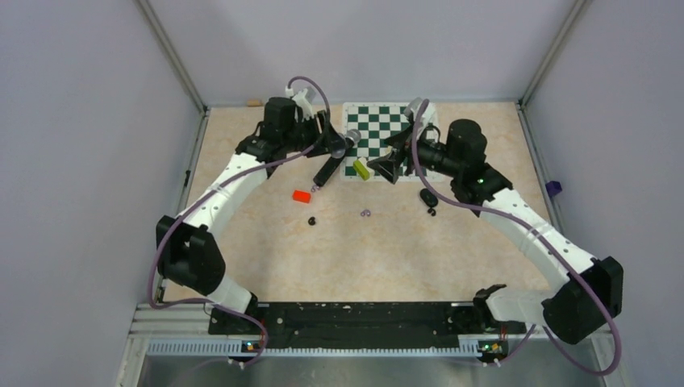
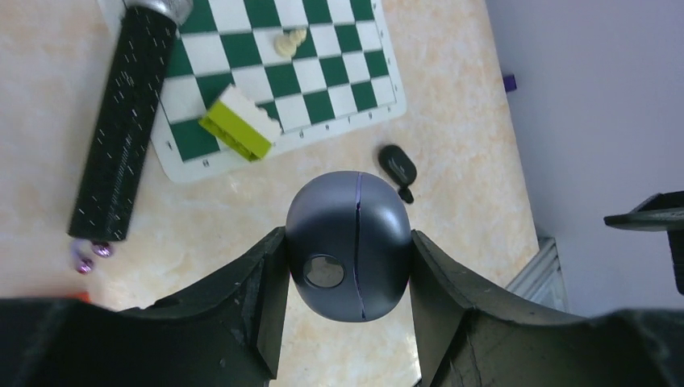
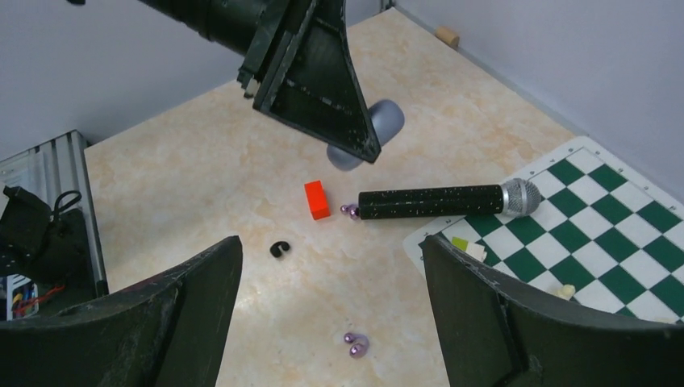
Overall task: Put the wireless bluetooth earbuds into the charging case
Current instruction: Pick up the charging case at the center of the board, then open the charging case.
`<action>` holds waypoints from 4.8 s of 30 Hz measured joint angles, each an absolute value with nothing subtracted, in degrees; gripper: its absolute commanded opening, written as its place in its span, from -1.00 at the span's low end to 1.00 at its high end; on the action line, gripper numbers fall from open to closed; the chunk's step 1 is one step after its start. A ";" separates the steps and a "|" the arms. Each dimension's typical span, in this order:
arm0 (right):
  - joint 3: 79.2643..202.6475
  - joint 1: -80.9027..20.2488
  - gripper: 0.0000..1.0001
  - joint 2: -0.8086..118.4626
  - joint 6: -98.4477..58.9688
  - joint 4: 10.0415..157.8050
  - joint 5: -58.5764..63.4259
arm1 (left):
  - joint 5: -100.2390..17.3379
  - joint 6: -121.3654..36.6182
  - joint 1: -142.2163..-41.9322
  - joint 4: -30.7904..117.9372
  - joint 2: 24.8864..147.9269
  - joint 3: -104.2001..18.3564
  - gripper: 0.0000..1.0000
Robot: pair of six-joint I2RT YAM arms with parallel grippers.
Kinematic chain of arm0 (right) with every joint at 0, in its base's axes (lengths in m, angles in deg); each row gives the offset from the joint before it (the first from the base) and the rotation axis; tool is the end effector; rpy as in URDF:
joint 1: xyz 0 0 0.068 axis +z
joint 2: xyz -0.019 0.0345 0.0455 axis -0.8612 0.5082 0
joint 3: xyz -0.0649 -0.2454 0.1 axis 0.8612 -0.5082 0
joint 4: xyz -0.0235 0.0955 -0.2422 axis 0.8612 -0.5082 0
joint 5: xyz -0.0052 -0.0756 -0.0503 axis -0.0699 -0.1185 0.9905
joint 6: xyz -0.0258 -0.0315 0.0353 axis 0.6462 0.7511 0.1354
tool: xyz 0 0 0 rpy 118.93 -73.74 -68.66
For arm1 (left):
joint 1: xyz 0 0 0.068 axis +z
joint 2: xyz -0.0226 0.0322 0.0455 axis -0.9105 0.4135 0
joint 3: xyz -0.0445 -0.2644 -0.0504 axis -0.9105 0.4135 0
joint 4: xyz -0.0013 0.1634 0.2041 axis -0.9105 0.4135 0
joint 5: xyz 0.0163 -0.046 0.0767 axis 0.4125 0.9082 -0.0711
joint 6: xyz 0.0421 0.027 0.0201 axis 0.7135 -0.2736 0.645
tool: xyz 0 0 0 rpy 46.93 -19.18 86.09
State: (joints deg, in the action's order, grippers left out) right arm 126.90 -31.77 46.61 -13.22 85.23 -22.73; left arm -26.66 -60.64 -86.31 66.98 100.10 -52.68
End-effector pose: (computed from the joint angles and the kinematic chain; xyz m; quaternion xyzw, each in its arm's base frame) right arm 0.2379 0.1464 0.3763 -0.3521 0.6513 0.3588 0.5685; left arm 0.3320 -0.1406 0.3555 0.0350 0.8474 -0.3693 0.3798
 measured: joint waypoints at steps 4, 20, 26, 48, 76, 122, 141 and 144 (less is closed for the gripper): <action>125.53 -30.29 0.59 50.39 -17.46 89.71 -19.76 | -26.23 -65.49 -88.30 62.91 100.10 -45.49 -0.37; 116.30 -26.42 0.52 56.20 -28.34 100.46 -11.93 | -25.46 -75.81 -89.34 55.00 99.23 -38.80 -0.56; 116.24 -24.01 0.51 57.51 -26.79 102.23 -9.77 | -24.96 -78.17 -89.34 53.38 99.23 -36.95 -0.53; 120.96 -19.71 0.37 64.64 -25.66 100.75 -6.36 | -23.49 -82.98 -89.34 49.10 97.61 -33.25 -0.50; 124.32 -19.16 -0.19 65.16 -26.42 97.56 0.85 | -20.89 -88.16 -89.30 41.95 97.81 -30.74 -0.49; 124.67 -19.51 -0.81 58.65 -20.00 93.99 1.71 | -12.37 -82.80 -84.12 38.28 93.85 -30.11 0.97; 123.47 -29.76 -0.77 34.39 -14.55 88.35 -22.97 | 21.01 -39.15 -81.15 56.44 91.10 -53.47 0.97; 121.31 -30.11 -0.75 31.74 -14.60 88.79 -28.72 | 23.10 -31.70 -83.57 62.30 91.90 -54.02 0.98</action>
State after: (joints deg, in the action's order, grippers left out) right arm 121.31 -30.11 31.74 -14.60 88.79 -28.72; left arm 23.10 -31.70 -83.57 62.30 91.90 -54.02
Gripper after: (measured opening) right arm 0.332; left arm 0.986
